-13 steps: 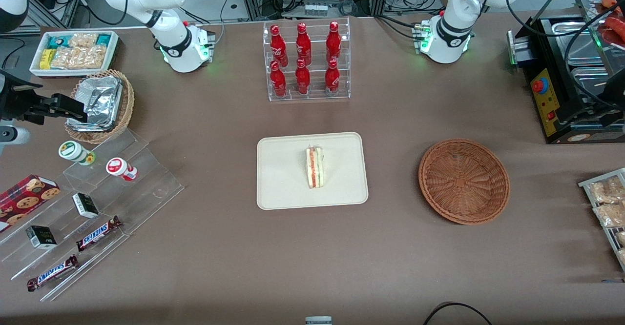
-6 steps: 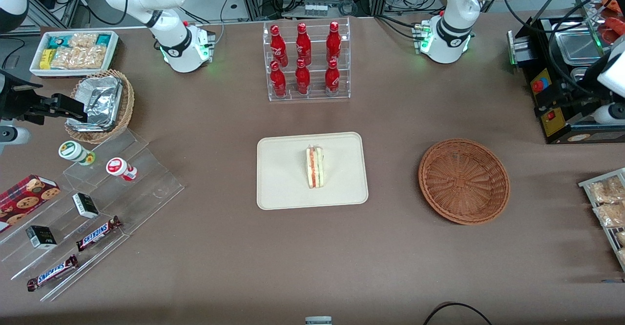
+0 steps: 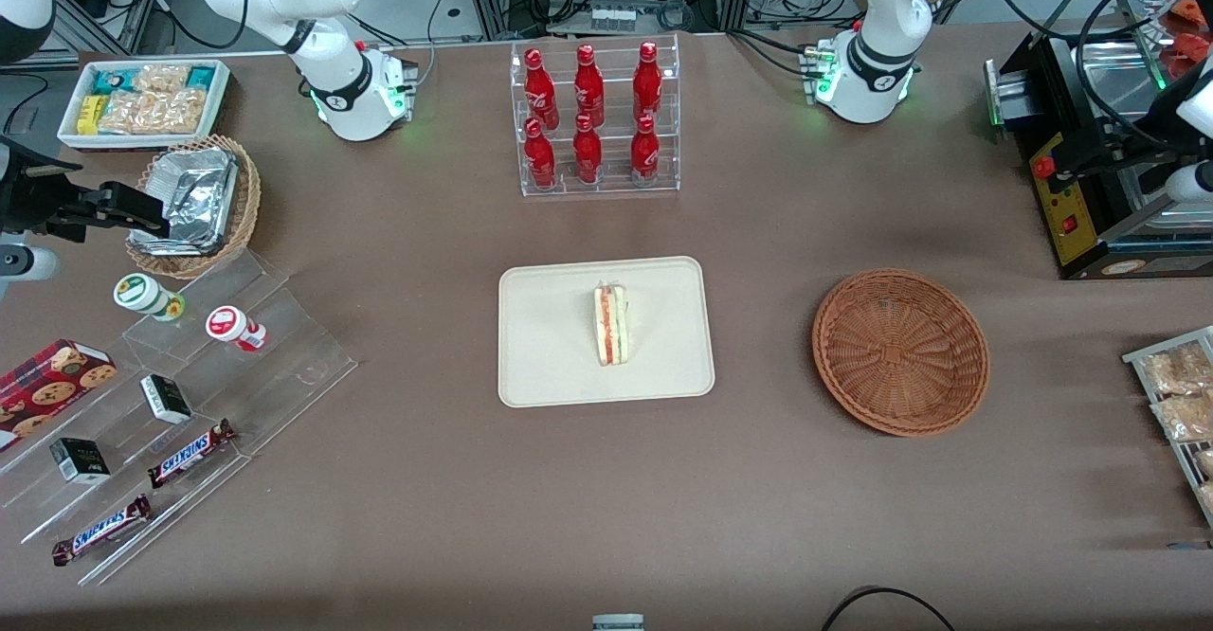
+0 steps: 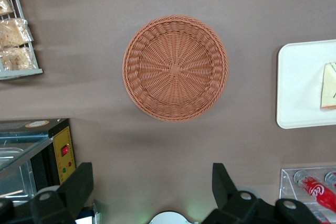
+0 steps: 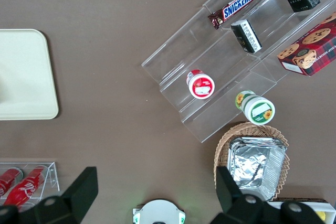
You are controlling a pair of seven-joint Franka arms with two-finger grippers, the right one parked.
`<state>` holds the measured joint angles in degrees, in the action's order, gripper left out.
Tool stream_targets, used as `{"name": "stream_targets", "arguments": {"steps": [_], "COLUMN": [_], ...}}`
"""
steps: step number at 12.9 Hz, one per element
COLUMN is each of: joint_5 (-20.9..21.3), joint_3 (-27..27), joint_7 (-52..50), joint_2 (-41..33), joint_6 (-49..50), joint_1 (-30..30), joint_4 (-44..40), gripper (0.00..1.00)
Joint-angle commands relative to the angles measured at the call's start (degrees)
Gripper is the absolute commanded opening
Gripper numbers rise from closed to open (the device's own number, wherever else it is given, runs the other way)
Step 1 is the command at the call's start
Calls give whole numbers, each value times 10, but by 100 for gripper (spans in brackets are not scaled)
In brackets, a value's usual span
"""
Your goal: Place sandwich from basket to tray
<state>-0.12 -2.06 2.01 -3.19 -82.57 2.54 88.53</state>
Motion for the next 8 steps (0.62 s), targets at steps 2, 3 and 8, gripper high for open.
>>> {"name": "stream_targets", "arguments": {"steps": [2, 3, 8], "joint_5": [-6, -8, -18], "joint_3": [13, 13, 13], "joint_7": [15, 14, 19], "joint_2": [-12, -10, -9], "joint_6": [4, 0, -4], "joint_1": [-10, -10, -5], "joint_4": [10, 7, 2], "gripper": [100, 100, 100]}}
